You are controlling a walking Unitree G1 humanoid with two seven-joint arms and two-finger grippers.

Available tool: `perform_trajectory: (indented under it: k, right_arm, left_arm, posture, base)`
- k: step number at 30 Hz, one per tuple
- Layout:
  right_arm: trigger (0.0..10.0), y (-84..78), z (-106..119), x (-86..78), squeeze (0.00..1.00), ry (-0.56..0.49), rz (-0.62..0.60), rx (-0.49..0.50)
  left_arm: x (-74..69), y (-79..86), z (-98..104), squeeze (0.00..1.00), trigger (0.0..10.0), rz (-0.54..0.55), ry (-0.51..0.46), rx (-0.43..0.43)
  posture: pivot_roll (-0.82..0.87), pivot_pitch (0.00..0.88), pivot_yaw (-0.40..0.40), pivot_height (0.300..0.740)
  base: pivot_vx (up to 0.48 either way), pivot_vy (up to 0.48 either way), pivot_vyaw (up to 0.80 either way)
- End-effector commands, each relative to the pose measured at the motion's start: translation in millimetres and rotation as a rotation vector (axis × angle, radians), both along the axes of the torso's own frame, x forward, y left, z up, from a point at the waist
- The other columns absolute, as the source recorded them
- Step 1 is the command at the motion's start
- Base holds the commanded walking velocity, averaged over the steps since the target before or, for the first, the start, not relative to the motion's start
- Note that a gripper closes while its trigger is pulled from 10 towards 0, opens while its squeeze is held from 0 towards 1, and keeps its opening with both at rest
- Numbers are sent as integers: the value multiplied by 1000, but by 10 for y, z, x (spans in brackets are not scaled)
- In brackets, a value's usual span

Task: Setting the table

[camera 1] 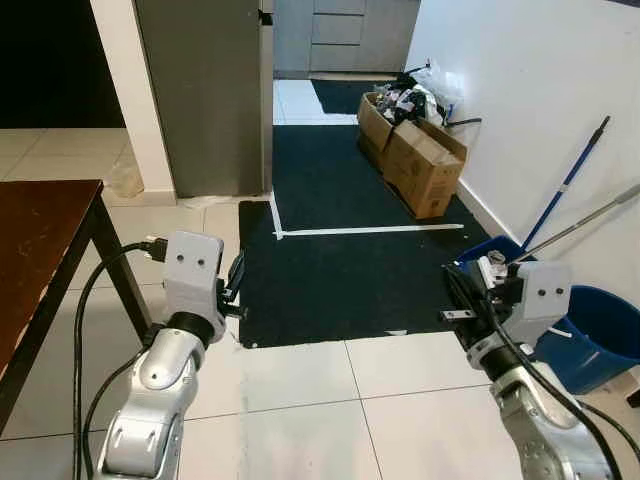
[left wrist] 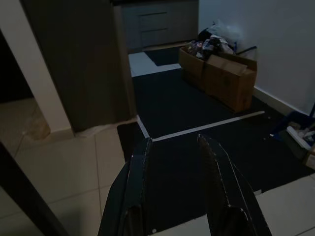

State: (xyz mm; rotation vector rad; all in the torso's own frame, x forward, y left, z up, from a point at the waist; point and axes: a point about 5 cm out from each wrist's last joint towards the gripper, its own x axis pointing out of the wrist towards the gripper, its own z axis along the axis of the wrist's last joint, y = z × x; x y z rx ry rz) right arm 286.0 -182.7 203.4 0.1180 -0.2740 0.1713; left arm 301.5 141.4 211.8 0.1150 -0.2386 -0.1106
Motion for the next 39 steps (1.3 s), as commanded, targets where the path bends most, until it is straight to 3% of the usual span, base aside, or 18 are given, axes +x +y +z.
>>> perform_trajectory:
  k: [1,7,23,39]
  right_arm:
    - [10000,-57,-21,5,0,12,-34,28]
    - [10000,-138,-79,12,0,49,-104,84]
    - [10000,-101,-139,8,0,78,-90,60]
    - [10000,-98,-194,10,0,98,-84,41]
  left_arm:
    - [-29,-43,-23,0,10000,-6,-4,24]
    - [-64,-127,-54,0,10000,-66,30,15]
    - [-67,-199,-14,0,10000,-67,-5,16]
    - [-54,-235,-6,0,10000,-71,-28,20]
  posture:
    - [41,74,16,740]
    - [40,78,23,740]
    - [40,81,21,740]
    - [35,81,19,740]
  base:
    - [0,0,0]
    - [0,0,0]
    - [0,0,0]
    - [480,0,0]
